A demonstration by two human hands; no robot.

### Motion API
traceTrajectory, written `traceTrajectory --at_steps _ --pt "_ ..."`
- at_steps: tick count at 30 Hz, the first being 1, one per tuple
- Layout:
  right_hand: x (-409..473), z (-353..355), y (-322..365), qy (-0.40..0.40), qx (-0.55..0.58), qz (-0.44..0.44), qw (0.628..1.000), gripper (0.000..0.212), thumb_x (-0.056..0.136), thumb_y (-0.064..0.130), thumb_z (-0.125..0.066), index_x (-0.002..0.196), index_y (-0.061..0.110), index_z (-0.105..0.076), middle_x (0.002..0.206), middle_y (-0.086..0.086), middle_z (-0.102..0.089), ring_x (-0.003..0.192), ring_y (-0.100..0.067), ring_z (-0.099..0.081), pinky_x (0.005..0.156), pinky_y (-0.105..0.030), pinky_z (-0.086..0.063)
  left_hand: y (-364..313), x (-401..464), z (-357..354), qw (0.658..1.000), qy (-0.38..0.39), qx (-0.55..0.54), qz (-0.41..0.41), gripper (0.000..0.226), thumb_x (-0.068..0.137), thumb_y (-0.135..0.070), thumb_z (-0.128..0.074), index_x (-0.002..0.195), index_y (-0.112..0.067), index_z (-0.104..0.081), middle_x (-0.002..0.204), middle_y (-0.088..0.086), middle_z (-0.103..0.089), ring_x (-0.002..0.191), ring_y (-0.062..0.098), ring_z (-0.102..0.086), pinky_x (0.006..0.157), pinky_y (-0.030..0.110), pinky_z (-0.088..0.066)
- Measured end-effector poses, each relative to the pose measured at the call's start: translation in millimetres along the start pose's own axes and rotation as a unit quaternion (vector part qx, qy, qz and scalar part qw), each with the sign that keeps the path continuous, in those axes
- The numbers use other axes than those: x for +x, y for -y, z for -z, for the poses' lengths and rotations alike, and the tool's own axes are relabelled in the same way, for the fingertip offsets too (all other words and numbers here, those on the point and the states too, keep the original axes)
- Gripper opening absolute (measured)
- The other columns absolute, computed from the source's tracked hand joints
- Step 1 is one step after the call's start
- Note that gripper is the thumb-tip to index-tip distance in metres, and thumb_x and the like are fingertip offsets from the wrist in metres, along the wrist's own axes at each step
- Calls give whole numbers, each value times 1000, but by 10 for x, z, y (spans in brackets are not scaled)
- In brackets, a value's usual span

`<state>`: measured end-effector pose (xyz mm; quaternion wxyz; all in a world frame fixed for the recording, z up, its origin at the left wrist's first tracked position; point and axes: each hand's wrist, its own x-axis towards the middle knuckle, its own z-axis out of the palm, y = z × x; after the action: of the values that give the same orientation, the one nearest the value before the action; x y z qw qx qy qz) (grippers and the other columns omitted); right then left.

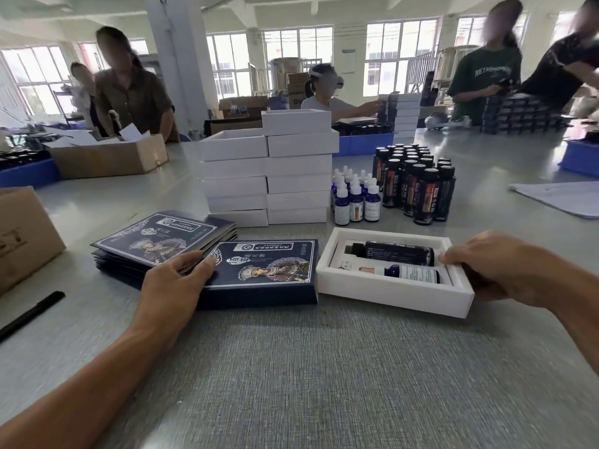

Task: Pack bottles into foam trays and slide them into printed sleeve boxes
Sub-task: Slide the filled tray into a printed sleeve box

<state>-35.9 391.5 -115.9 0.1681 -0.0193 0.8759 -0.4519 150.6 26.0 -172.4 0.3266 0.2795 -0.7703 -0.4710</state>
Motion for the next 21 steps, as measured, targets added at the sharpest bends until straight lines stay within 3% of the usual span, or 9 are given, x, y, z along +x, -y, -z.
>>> traceTrajectory --at_steps 4,9,12,19,21 --pt "-23 -49 20 11 11 -8 1000 21 91 19 -68 102 1 -64 80 -16 -74 55 -22 -69 45 -27 -53 25 15 17 999 -13 -37 19 34 86 -40 -70 114 -23 -70 96 -12 -71 83 -2 -65 73 15 -45" --pt "-74 -89 58 17 -11 6 1000 18 93 17 -67 98 0 -66 70 -13 -75 48 -18 -70 43 -24 -51 31 15 21 998 -17 -58 23 31 86 -39 -69 113 -23 -70 93 -14 -72 78 -5 -65 73 15 -43" --pt "-104 -112 70 21 -41 23 999 19 92 19 -68 96 1 -68 79 -15 -75 52 -18 -70 44 -22 -51 33 -14 12 999 -4 -45 12 28 88 -40 -67 112 -26 -70 88 -16 -73 79 -5 -67 74 17 -45" --pt "-170 -105 94 73 -55 49 995 16 93 17 -67 99 3 -69 78 -11 -77 64 -21 -74 50 -26 -55 28 -40 13 999 3 33 -25 43 91 -43 -61 127 -19 -62 112 -9 -68 101 5 -63 97 27 -45" --pt "-179 -82 95 78 -61 50 994 13 93 15 -66 98 3 -68 77 -10 -77 62 -21 -74 51 -27 -56 13 -64 3 998 1 52 -34 44 92 -44 -60 128 -19 -62 114 -8 -68 101 4 -62 92 22 -44"
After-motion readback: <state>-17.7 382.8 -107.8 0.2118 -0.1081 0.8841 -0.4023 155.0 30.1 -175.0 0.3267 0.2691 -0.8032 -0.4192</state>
